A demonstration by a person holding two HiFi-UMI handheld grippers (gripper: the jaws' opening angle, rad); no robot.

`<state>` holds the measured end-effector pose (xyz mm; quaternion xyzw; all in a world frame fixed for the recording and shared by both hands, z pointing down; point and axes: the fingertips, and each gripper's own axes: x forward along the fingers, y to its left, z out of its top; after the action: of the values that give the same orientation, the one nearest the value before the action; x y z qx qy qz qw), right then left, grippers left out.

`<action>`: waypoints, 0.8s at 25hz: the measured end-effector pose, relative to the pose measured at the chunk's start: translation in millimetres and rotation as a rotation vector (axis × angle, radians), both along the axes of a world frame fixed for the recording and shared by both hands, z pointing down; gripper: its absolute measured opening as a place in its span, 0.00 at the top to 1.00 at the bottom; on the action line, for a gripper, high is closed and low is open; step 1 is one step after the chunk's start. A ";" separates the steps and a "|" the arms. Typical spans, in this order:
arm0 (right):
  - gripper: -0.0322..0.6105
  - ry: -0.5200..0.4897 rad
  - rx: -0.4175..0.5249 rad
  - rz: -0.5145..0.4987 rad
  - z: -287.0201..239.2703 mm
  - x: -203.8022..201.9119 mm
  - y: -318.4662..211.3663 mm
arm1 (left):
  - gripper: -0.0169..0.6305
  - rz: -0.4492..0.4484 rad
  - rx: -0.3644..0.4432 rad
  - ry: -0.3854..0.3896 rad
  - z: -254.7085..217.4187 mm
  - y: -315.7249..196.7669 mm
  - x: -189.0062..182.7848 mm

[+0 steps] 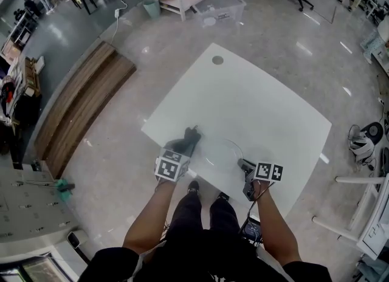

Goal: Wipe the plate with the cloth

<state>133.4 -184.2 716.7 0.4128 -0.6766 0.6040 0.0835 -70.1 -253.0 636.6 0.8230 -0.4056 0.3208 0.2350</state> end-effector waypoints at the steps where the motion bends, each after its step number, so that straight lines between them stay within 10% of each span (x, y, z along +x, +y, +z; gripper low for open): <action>1: 0.91 0.005 -0.001 0.000 -0.1 0.7 -0.3 | 0.90 -0.003 0.008 0.000 -4.7 -0.5 -1.0; 14: 0.82 0.020 0.013 0.100 -12.9 26.2 5.8 | 0.90 0.018 0.046 0.105 -37.8 20.3 16.7; 20: 0.94 -0.104 0.304 0.110 -87.1 45.8 12.1 | 0.90 0.039 0.064 0.271 -52.0 44.1 39.1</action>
<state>179.2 -172.1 629.6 0.4252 -0.7399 0.5191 -0.0482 -30.9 -208.9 584.6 0.8737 -0.3640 0.1981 0.2548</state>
